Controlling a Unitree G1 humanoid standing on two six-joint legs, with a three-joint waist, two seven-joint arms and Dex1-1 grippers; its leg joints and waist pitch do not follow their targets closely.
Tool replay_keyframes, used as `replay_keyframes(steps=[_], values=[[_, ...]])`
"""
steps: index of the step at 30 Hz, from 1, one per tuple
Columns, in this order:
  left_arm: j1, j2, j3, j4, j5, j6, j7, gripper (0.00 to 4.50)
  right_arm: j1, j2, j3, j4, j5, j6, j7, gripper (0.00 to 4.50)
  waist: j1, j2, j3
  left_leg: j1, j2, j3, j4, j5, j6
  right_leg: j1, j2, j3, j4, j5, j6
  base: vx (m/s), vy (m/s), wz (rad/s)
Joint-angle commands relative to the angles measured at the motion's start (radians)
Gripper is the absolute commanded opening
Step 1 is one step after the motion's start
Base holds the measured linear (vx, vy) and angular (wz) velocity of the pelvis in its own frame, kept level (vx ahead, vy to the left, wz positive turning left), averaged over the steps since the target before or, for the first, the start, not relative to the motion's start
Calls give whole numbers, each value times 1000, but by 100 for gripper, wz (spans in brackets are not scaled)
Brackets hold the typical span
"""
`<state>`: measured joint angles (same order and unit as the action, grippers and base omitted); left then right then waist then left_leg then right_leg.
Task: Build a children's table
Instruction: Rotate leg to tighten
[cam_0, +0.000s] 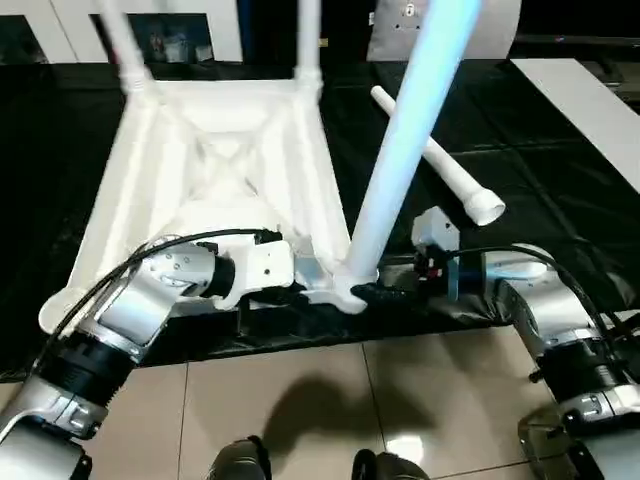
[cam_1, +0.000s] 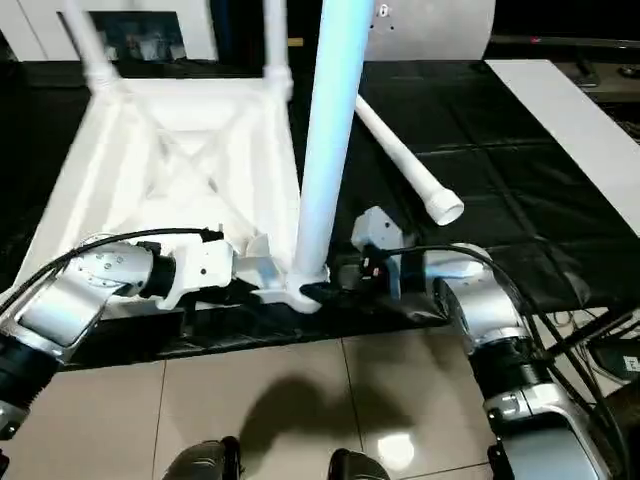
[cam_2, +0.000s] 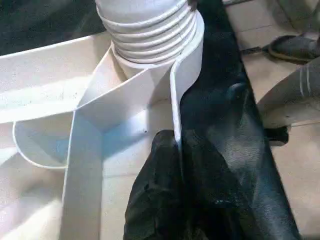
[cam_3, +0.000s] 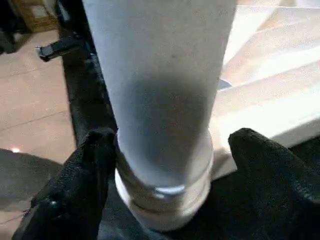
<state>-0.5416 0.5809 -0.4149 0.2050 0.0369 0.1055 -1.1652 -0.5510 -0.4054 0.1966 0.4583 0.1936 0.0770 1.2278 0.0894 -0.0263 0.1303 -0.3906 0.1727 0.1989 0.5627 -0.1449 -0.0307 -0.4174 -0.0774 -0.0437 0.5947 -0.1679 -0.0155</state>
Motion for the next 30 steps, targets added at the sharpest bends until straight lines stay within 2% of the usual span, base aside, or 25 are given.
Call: replay_keyframes(steps=[1,2,11,13,14,16,18,19,20,21,22,23,24,25,26,27,28,29,30], values=[[8,-2,-64,-11,17,-46,-100,0,-19,-1,9,19,1,0,11,365,-6,9,-75,30,61,-24,-64,-281,21,41,-68,45,-64,-250,-234,0,0,0],[5,-1,-67,-5,16,-52,-100,0,-23,4,14,30,-1,-7,11,354,-6,4,-76,31,59,-22,-62,-268,27,41,-67,45,-62,-233,-240,0,0,0],[3,1,-67,5,15,-53,-95,0,-18,15,18,40,-10,-8,21,280,-6,7,-75,31,61,-23,-63,-269,27,41,-67,45,-63,-246,-236,0,0,0],[11,-9,-49,-1,2,-30,-70,0,-8,29,4,29,19,28,15,277,-5,10,-74,31,60,-23,-63,-269,27,41,-66,45,-63,-244,-238,0,0,0],[24,-26,-28,-16,-20,2,-40,0,3,45,-8,11,43,79,-2,275,-6,8,-74,28,60,-23,-63,-266,27,43,-66,44,-61,-238,-240,0,0,0],[32,-40,-16,-27,-24,27,-9,0,8,60,-12,1,47,99,-27,273,-7,9,-74,29,60,-23,-64,-270,24,42,-67,45,-63,-245,-241,0,0,0],[49,-95,23,-57,-27,120,107,0,14,109,-12,-3,16,142,-141,273,-11,6,-70,28,62,-24,-67,-285,15,41,-67,46,-65,-269,-235,0,0,0],[49,-95,23,-57,-27,120,107,0,14,109,-12,-3,16,142,-141,272,-13,7,-67,29,63,-24,-69,-293,8,39,-67,46,-65,-285,-234,0,0,0],[55,-115,36,-66,-27,153,148,0,14,127,-12,0,2,151,-186,272,-15,6,-67,32,60,-28,-71,-335,-8,38,-72,46,-74,-380,-209,0,0,0],[63,-153,56,-80,-28,199,210,0,7,165,-26,20,-7,166,-264,272,-19,7,-65,28,60,-31,-73,-335,-17,39,-72,46,-73,-391,-205,0,0,0],[69,-184,66,-90,-27,224,255,0,-2,200,-44,43,-6,172,-328,272,-28,1,-64,25,59,-35,-74,-346,-26,39,-74,44,-76,-425,-191,0,0,0],[75,-257,87,-111,-27,287,345,0,-23,271,-89,90,2,186,-454,272,-39,-1,-65,28,57,-36,-73,-368,-32,35,-75,44,-81,-458,-184,0,0,0],[75,-280,94,-116,-26,309,370,0,-29,289,-100,101,3,193,-487,272,-45,0,-64,25,57,-39,-73,-370,-35,37,-76,42,-82,-467,-181,0,0,0],[75,-280,94,-116,-26,309,370,0,-29,289,-100,101,3,193,-487,272,-51,-1,-65,22,55,-40,-73,-368,-36,38,-75,41,-82,-469,-178,0,0,0],[63,-345,111,-108,-7,344,456,0,-49,327,-121,138,-6,203,-582,272,-58,-2,-68,20,54,-39,-73,-362,-24,39,-72,41,-85,-463,-164,0,0,0],[51,-398,125,-95,9,367,525,0,-65,356,-135,165,-15,207,-652,272,-62,-2,-66,23,54,-36,-72,-364,-21,33,-71,43,-88,-458,-167,0,0,0],[45,-420,130,-88,15,375,553,0,-71,367,-140,176,-19,207,-679,272,-61,-3,-64,31,51,-34,-66,-374,-17,26,-71,44,-96,-482,-164,0,0,0],[23,-465,148,-59,25,375,625,0,-88,389,-152,206,-33,204,-753,272,-60,-1,-66,30,49,-33,-65,-360,-10,27,-73,44,-98,-482,-161,0,0,0],[23,-465,148,-59,25,375,625,0,-88,389,-152,206,-33,204,-753,272,-58,-1,-67,30,49,-32,-65,-355,-7,27,-71,44,-99,-476,-156,0,0,0]])
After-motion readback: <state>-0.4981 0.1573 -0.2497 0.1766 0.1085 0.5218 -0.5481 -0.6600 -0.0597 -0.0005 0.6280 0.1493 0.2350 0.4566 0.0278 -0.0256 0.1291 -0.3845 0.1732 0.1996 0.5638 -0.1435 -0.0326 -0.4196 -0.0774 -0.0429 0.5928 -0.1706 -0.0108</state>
